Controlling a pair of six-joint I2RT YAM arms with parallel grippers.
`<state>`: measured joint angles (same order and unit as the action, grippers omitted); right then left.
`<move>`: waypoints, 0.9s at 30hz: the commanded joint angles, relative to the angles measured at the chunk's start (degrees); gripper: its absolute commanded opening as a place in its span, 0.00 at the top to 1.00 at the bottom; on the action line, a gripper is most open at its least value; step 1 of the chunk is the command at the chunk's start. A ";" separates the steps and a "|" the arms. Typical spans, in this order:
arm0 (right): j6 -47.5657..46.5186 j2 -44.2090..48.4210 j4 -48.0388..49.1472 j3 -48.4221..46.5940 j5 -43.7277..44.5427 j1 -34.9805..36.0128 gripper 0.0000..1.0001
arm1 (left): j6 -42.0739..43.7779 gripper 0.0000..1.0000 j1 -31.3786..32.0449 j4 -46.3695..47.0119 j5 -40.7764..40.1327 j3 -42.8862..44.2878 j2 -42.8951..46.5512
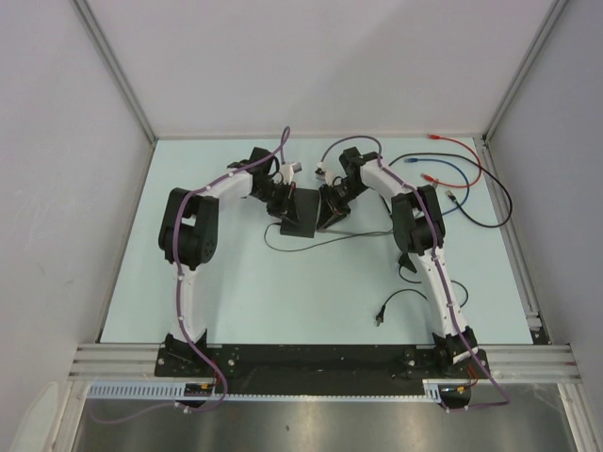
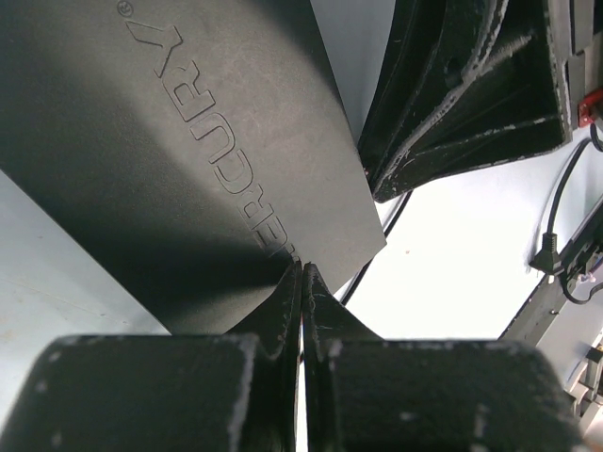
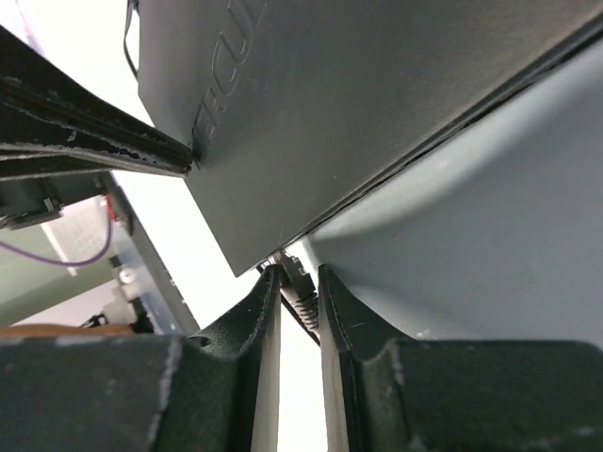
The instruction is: Pull the plug from the switch port
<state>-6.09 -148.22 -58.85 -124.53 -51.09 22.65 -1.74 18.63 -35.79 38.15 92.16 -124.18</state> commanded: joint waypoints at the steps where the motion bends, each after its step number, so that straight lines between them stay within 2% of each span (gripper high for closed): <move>1: -1.03 -3.48 2.69 2.97 21.10 4.50 0.90 | 0.86 1.00 0.62 -1.65 -6.25 -1.98 -1.24; 7: -2.61 -2.34 1.81 4.47 25.77 4.50 1.00 | 0.86 1.00 0.62 -2.18 -6.60 -0.06 -2.20; 12: -4.02 -1.46 1.55 5.35 26.31 3.28 1.00 | 0.60 1.00 0.62 -2.18 -7.04 1.35 -2.82; 19: -9.64 -0.05 -0.56 5.17 18.93 2.92 1.00 | 0.51 1.00 0.62 -2.00 -6.95 1.71 -3.17; 27: -12.19 1.09 -3.46 4.82 16.03 2.83 1.00 | 0.42 1.00 0.62 -1.65 -7.13 1.88 -2.91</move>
<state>-12.95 -144.40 -57.98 -122.58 -43.90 24.86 -2.11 18.90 -37.01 37.01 93.56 -124.64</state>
